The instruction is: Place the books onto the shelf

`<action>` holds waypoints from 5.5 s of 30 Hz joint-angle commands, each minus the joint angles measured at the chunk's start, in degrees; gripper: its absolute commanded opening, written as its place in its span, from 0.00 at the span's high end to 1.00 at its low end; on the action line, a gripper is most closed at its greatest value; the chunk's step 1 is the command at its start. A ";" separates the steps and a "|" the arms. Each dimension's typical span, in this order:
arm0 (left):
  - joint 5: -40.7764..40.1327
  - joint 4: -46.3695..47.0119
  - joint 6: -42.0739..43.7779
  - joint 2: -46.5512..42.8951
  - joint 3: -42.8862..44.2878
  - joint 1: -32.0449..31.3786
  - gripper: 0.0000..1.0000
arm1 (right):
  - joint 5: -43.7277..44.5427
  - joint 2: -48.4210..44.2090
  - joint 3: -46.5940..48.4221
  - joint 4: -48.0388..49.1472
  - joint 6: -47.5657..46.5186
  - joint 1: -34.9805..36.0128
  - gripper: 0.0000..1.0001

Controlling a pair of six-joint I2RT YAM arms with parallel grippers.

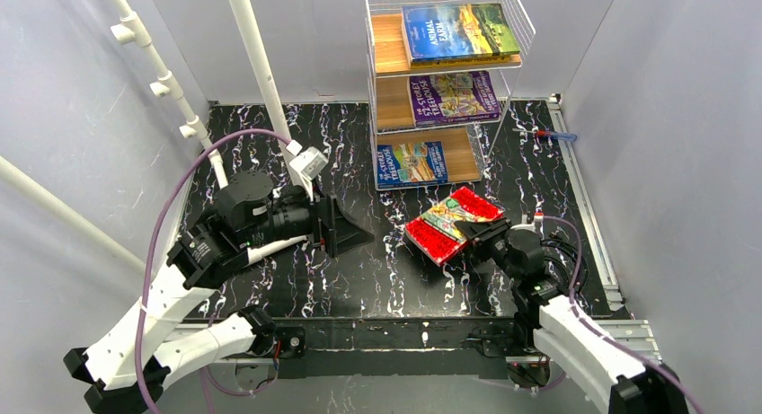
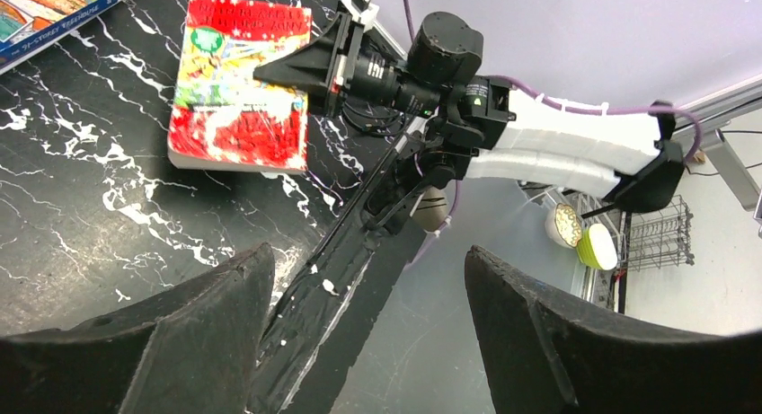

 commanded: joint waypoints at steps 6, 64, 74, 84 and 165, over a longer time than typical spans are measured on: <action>-2.13 -2.98 1.14 -1.78 -0.71 -0.12 0.25 | 27.60 27.28 15.24 30.55 3.54 14.30 0.99; -11.15 -17.39 6.22 -12.93 4.29 -0.15 0.23 | 51.61 76.06 48.93 28.36 16.02 18.90 0.47; -10.73 -17.10 5.93 -13.07 3.86 -0.14 0.23 | 45.69 71.00 50.23 16.36 17.74 18.81 0.11; -10.24 -16.75 5.45 -13.43 2.72 -0.17 0.23 | 41.08 68.67 47.86 13.38 20.82 18.70 0.06; -7.59 -14.31 5.00 -11.80 1.05 -0.12 0.23 | 15.32 69.16 44.64 13.92 7.89 10.50 0.01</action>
